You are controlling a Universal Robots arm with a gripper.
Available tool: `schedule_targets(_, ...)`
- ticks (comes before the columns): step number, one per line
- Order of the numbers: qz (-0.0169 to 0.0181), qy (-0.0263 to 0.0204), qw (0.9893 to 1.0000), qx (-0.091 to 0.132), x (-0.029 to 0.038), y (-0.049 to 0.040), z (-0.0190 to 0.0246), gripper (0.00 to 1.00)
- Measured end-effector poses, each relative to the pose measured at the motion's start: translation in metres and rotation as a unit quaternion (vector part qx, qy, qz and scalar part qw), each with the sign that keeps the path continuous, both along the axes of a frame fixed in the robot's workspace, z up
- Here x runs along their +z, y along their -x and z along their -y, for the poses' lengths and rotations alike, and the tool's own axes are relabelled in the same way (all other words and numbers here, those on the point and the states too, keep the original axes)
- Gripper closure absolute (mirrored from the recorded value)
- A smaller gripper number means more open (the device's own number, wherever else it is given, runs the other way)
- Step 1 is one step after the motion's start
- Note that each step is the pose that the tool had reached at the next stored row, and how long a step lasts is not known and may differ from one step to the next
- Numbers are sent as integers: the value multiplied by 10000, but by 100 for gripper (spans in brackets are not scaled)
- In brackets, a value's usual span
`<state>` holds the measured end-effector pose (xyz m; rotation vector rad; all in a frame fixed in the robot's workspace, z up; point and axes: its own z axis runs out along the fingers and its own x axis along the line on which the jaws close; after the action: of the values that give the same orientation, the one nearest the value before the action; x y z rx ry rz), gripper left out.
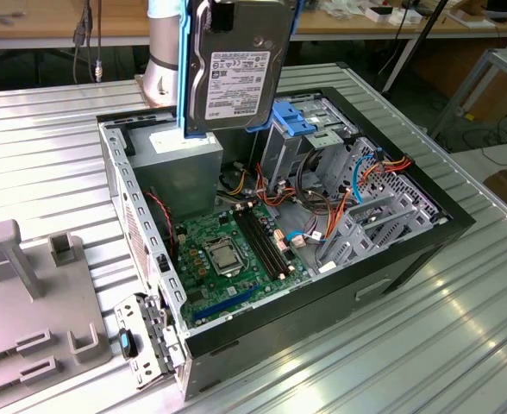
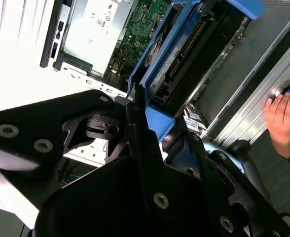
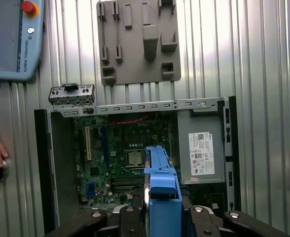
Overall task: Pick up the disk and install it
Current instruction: 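Insert the disk into the insertion slot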
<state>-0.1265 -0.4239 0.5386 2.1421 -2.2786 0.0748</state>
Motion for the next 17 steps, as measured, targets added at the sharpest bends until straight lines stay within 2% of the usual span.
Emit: schedule_targets(17,0,1,10000,0,-4,-58,0,63)
